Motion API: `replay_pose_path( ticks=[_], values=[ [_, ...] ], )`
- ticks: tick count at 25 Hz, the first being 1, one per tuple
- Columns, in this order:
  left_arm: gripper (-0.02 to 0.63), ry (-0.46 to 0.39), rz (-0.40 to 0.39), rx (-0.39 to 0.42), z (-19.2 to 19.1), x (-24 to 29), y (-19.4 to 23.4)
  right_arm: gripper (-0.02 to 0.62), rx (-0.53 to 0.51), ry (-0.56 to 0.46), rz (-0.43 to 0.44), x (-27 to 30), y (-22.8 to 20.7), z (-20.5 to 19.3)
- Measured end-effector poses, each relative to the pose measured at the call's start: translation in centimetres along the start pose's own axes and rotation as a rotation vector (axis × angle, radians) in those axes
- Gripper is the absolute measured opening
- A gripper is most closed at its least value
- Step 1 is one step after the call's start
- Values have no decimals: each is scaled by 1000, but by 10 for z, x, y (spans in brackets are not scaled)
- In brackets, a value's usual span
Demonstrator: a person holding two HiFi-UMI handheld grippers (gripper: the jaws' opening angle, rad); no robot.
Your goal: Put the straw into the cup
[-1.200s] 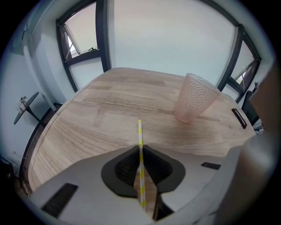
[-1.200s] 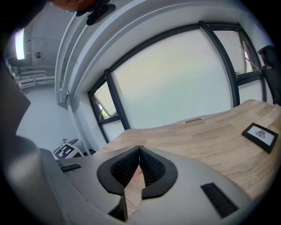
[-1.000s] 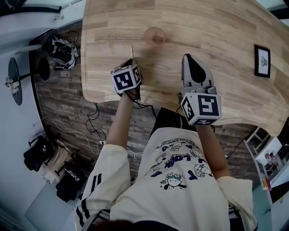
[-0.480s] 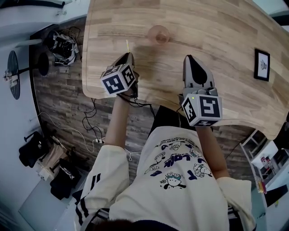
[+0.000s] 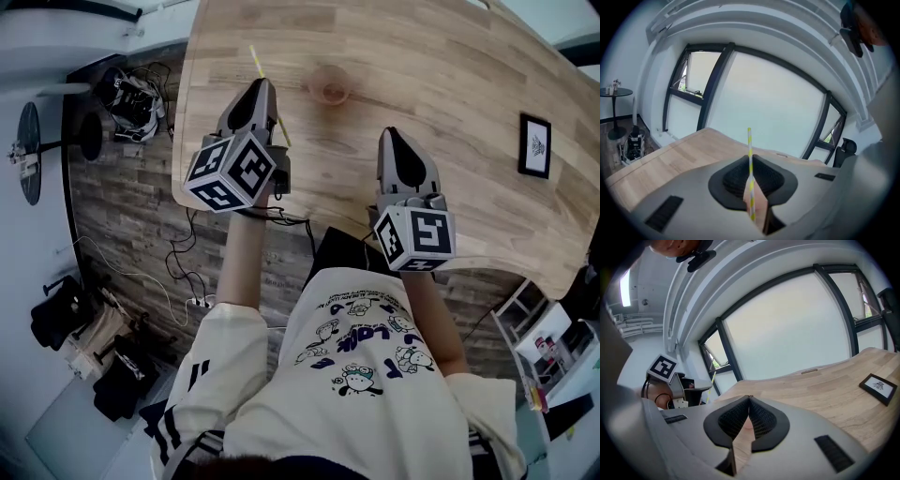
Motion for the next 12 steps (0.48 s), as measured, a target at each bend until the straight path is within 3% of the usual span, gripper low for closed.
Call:
replay_pose_path(
  ticks=[12],
  values=[
    [54, -310, -117, 96, 59, 15, -42, -3, -6, -20, -18, -10, -5, 5]
  ],
)
Point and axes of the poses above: the fingertips, and each gripper's own axes: x forward along the fingers, y to its left, z out of its top, the point moved 4 cm from there along -x, backward along the fingers, and after that the axes turned 14 degrees about x, right-handed, at the moved point
